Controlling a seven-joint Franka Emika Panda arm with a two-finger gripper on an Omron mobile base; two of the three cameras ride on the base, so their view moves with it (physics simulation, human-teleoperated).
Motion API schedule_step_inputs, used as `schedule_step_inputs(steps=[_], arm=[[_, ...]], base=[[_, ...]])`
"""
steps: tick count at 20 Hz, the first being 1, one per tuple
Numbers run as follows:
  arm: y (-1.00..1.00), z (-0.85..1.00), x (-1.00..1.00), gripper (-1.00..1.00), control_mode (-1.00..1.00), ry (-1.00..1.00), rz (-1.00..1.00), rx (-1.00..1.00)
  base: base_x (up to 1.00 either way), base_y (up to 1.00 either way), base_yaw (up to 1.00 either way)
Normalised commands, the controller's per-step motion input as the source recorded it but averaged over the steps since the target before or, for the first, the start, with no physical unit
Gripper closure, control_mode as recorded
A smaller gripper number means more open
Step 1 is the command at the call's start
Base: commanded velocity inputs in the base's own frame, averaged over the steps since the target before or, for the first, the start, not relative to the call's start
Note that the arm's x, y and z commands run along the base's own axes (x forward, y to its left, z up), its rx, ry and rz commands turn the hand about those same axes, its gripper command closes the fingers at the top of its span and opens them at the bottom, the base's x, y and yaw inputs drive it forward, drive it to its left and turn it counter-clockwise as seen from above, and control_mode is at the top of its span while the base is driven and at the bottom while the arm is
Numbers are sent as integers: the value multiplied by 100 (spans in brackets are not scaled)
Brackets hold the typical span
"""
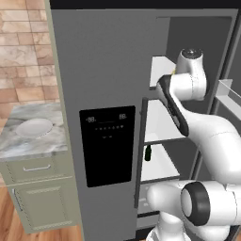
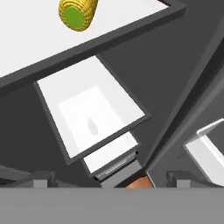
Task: Pick corn from the fridge and place it on the plate on the counter.
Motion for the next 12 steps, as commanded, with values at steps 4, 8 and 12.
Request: schedule_step_inputs(steps=[4, 8, 12], arm=[[-5, 1, 41, -100, -100, 0, -4, 1], [-22, 7, 17, -100, -100, -1, -2, 3], [-32, 19, 5, -100, -100, -8, -2, 7]], base=[[0, 0, 0], [0, 0, 0], [0, 0, 0]])
